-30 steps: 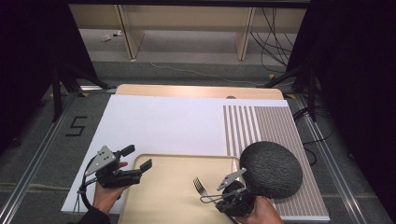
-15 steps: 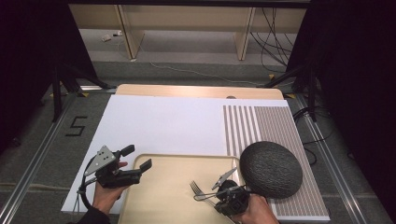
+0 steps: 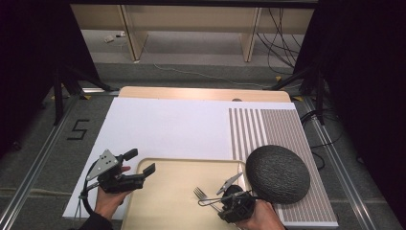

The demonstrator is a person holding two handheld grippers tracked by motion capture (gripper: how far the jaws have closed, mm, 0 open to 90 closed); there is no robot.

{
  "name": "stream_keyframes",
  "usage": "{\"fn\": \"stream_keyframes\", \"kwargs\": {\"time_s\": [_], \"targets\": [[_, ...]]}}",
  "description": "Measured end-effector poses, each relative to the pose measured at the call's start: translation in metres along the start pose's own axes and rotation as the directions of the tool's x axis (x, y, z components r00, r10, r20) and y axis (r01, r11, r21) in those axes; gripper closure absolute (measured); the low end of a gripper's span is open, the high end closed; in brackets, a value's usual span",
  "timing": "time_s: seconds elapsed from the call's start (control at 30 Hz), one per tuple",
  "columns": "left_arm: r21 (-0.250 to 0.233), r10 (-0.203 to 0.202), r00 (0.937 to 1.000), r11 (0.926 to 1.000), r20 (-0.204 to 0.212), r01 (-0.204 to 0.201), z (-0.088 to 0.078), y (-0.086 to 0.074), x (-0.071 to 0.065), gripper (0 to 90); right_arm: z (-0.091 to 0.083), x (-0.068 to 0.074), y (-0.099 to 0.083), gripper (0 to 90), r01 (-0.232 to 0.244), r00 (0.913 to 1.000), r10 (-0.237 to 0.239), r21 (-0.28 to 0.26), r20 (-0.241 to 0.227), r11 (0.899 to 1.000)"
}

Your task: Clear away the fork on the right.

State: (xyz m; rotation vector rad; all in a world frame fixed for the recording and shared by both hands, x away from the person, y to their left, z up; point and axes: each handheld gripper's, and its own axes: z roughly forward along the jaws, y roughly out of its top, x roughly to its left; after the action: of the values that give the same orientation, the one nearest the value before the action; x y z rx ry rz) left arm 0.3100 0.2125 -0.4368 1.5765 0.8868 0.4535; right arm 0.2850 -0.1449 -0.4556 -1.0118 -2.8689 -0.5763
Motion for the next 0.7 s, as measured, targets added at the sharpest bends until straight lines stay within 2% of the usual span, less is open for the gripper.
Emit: {"fn": "stream_keyframes", "kwargs": {"time_s": [0.07, 0.1, 0.23, 0.3, 0.43, 0.47, 0.7], "targets": [[0.0, -0.001, 1.0, 1.0, 0.0, 0.001, 0.0, 0.0, 0.0, 12.0, -0.002, 0.0, 0.0, 58.4, -0.016, 0.9998, 0.016, -0.034, -0.009, 0.999], [0.0, 0.0, 1.0, 1.0, 0.0, 0.0, 0.0, 0.0, 0.0, 12.0, -0.003, -0.001, 0.0, 56.8, 0.001, 0.9999, -0.002, -0.067, -0.016, 0.998], [-0.002, 0.0, 1.0, 1.0, 0.001, 0.0, 0.0, 0.0, 0.0, 12.0, -0.007, 0.002, 0.0, 55.1, 0.011, 0.9997, -0.014, -0.152, -0.018, 0.988], [-0.001, 0.001, 1.0, 1.0, 0.0, -0.001, 0.0, 0.0, 0.0, 12.0, -0.008, 0.005, 0.0, 58.5, 0.023, 0.9994, -0.027, -0.187, -0.02, 0.982], [-0.008, 0.0, 1.0, 1.0, 0.007, 0.0, 0.0, 0.0, 0.001, 12.0, -0.011, 0.009, 0.0, 71.3, 0.057, 0.9982, -0.06, -0.235, -0.005, 0.97], [-0.007, -0.001, 1.0, 1.0, 0.006, 0.001, 0.0, 0.0, 0.0, 12.0, -0.01, 0.009, 0.0, 73.2, 0.053, 0.9984, -0.056, -0.245, -0.004, 0.968], [0.0, 0.001, 1.0, 1.0, 0.001, -0.001, 0.0, 0.0, 0.0, 12.0, -0.004, 0.014, -0.001, 85.5, 0.077, 0.997, -0.076, -0.195, 0.012, 0.978]]}}
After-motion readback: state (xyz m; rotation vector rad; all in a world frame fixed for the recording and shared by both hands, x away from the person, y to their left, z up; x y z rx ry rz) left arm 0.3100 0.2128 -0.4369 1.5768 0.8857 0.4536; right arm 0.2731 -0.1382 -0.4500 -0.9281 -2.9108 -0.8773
